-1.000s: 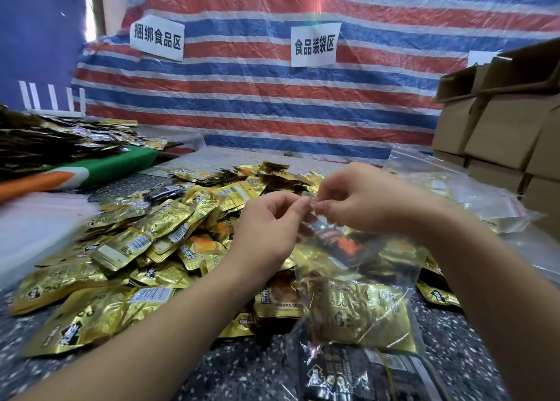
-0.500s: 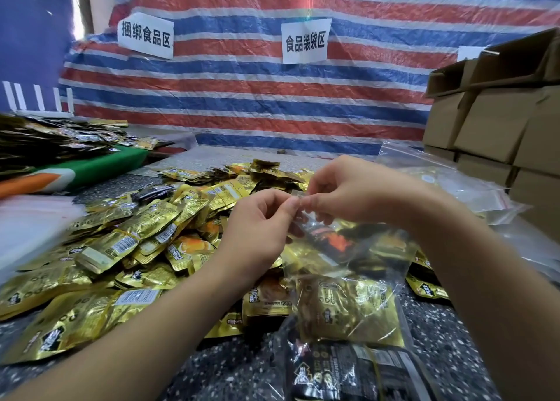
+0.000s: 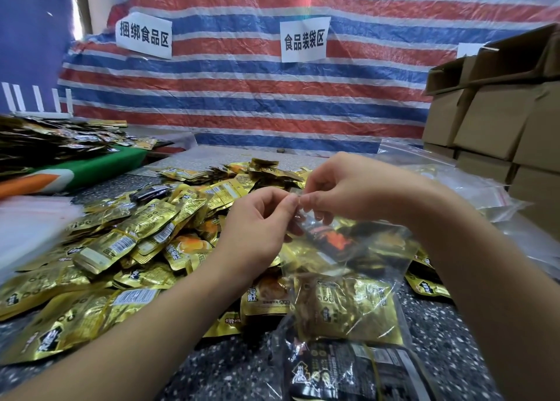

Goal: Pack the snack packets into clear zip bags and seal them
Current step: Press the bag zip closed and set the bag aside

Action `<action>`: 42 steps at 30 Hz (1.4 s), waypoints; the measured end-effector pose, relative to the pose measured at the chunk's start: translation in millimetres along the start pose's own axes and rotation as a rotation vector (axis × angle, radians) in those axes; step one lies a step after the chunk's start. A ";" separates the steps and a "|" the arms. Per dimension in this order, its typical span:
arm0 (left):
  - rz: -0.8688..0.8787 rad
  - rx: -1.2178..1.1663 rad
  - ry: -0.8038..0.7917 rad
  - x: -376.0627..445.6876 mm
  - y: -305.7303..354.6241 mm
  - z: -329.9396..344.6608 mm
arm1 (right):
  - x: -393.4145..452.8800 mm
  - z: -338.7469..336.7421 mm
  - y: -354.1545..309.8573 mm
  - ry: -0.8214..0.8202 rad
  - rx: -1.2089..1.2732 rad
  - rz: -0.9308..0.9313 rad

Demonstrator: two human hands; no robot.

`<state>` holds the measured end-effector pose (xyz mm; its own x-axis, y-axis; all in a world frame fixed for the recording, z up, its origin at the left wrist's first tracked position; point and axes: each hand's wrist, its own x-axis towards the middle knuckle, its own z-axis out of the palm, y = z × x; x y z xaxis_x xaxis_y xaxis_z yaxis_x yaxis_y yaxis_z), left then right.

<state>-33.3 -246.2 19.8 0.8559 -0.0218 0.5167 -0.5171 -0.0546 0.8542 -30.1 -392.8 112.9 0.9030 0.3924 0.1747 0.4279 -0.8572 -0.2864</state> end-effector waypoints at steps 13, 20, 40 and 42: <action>-0.007 0.007 -0.002 1.4 -2.2 0.0 | 2.2 1.5 0.8 0.008 -0.027 0.004; -0.012 -0.010 -0.003 2.4 -3.3 0.4 | 1.6 1.6 0.1 0.004 -0.024 0.014; 0.019 0.034 0.006 1.8 -4.0 1.8 | -0.9 6.1 -4.3 0.050 -0.119 -0.035; 0.026 0.032 0.022 2.0 -5.1 1.4 | -1.3 7.5 -5.1 0.057 -0.136 -0.054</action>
<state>-28.9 -247.3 16.5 0.8416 -0.0021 0.5401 -0.5382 -0.0863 0.8384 -33.2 -386.4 107.1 0.8734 0.4233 0.2408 0.4637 -0.8740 -0.1454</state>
